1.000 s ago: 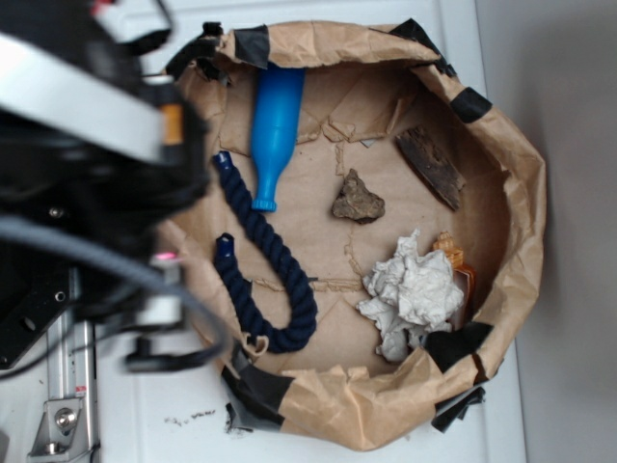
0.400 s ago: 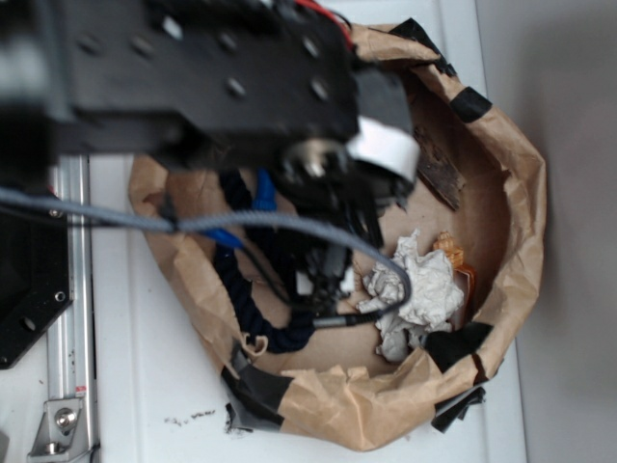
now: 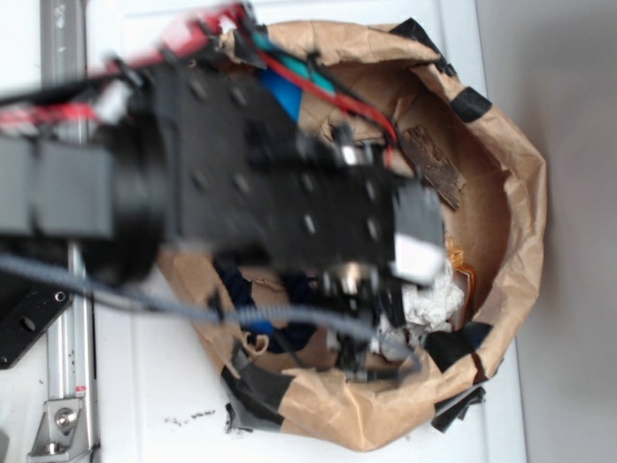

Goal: Grab the white paper.

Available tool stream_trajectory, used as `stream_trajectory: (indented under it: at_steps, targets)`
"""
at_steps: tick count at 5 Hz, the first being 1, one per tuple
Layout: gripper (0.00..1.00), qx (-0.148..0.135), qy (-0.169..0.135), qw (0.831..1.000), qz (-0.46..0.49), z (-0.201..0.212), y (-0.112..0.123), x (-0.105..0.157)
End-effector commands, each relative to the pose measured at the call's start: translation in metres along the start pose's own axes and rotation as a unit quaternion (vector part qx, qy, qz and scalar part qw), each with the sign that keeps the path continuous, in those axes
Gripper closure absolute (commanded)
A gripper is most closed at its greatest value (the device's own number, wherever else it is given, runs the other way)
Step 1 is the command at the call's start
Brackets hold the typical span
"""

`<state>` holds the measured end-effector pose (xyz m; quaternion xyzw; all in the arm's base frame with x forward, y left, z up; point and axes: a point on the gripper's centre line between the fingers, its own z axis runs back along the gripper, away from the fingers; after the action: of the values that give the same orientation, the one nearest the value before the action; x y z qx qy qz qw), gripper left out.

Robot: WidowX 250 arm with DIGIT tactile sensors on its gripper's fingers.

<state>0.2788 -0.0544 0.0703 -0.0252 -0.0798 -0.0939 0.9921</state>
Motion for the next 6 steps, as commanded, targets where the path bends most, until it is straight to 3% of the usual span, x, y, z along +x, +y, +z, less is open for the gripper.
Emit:
stream_trajectory:
  at_steps: [1, 2, 3, 4, 5, 6]
  targets:
    - [0.0, 0.024, -0.029, 0.998, -0.047, -0.029, -0.02, 0.044]
    - [1.0, 0.036, -0.015, 0.999, -0.03, -0.041, -0.014, 0.051]
    - [1.0, 0.041, 0.002, 0.999, -0.001, -0.044, -0.008, 0.045]
    - [1.0, 0.02, 0.0, 0.998, 0.054, -0.025, -0.001, 0.029]
    - [1.0, 0.039, -0.028, 0.996, 0.076, 0.014, 0.011, 0.017]
    - [1.0, 0.023, -0.03, 0.992, 0.121, 0.059, 0.032, 0.0]
